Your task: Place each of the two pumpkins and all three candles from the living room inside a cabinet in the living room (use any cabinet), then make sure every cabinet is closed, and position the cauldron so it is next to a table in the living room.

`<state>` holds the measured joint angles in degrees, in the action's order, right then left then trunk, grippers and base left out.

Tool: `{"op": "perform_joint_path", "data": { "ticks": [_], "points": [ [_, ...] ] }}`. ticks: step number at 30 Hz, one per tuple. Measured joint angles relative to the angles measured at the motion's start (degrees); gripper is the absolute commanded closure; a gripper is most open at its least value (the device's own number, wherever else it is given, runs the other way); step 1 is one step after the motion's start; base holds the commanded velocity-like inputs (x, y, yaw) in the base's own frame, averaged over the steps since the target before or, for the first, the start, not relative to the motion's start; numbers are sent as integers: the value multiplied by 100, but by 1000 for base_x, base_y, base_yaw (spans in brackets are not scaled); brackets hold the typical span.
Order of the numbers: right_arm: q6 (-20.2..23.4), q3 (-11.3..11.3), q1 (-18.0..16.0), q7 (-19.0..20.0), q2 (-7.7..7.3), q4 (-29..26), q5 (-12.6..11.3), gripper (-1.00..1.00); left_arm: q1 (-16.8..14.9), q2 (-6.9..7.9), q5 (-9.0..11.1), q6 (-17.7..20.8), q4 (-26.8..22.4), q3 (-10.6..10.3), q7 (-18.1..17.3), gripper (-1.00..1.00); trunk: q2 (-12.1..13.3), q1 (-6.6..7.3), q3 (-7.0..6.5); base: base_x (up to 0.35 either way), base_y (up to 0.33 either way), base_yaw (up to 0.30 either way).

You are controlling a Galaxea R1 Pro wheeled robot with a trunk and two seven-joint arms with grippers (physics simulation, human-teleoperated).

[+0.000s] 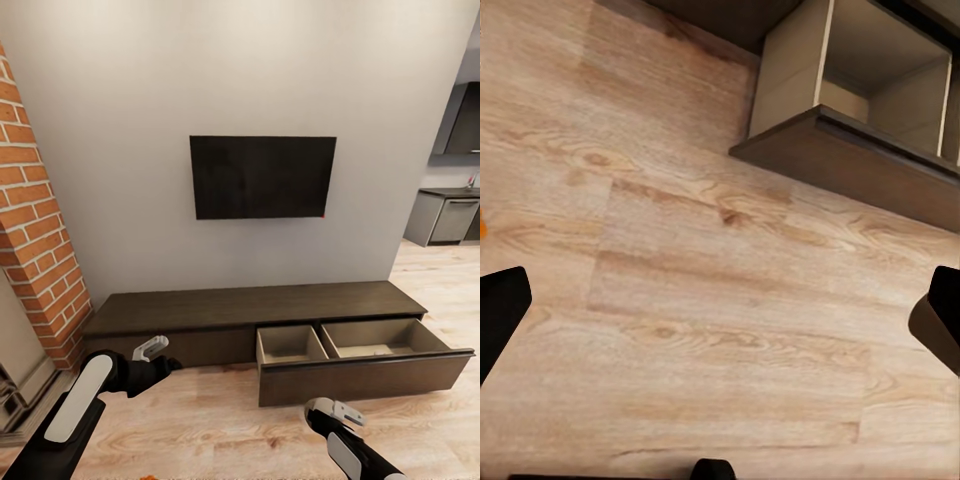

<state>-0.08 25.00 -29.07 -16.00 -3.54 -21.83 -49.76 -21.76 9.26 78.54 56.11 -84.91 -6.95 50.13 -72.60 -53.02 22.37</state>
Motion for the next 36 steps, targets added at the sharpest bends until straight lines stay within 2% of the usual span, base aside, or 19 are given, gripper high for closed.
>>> {"op": "perform_joint_path", "data": {
  "ticks": [17,36],
  "points": [
    [0,1,1,0,1,-2,13,100,1,2,2,2,5,0,2,-100,0,0,113,0,0,-63],
    [0,0,1,-2,-1,-2,-4,100,0,1,1,2,7,-1,-2,-100,0,0,129,0,0,-239]
  ]
}}
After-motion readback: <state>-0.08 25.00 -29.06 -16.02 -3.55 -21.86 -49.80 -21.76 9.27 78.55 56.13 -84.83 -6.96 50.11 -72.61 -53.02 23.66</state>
